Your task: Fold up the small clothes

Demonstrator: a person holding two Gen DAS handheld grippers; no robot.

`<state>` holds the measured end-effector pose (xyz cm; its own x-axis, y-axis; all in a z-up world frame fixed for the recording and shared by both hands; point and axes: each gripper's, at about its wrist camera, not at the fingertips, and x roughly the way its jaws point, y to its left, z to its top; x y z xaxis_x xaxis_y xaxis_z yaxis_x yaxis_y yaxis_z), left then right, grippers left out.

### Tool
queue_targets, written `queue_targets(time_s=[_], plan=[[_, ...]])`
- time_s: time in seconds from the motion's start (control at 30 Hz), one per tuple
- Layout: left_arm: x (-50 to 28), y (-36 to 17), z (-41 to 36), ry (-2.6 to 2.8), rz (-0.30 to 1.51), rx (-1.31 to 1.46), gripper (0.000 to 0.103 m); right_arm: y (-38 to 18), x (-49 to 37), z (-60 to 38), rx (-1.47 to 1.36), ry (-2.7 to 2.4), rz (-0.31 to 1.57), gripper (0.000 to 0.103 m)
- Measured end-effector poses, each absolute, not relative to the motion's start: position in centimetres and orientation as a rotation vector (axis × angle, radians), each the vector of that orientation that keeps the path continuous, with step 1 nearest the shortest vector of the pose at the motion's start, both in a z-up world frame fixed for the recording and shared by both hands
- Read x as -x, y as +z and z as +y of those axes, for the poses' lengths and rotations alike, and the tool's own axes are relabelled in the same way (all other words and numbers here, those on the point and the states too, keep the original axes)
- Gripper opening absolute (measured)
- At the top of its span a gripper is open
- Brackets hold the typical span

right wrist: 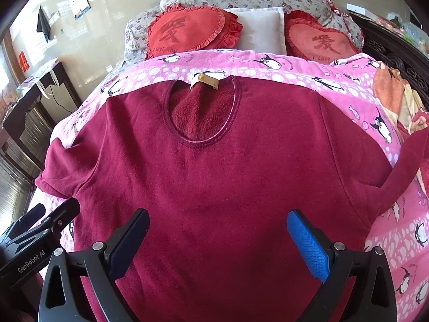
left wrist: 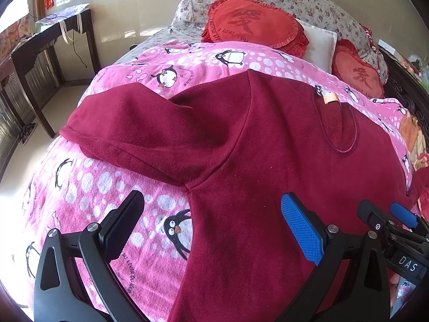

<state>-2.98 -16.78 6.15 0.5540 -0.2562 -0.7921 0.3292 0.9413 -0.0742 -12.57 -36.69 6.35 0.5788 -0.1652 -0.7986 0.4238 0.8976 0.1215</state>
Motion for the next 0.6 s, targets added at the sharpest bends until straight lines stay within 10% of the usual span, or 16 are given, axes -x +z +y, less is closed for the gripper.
queue_targets(time_s=[0.6], plan=[[-6.8, 5.7, -0.6, -0.139, 0.979, 0.350, 0.099, 5.6, 10.9, -35.3, -0.317, -0.295, 0.922, 0.102]])
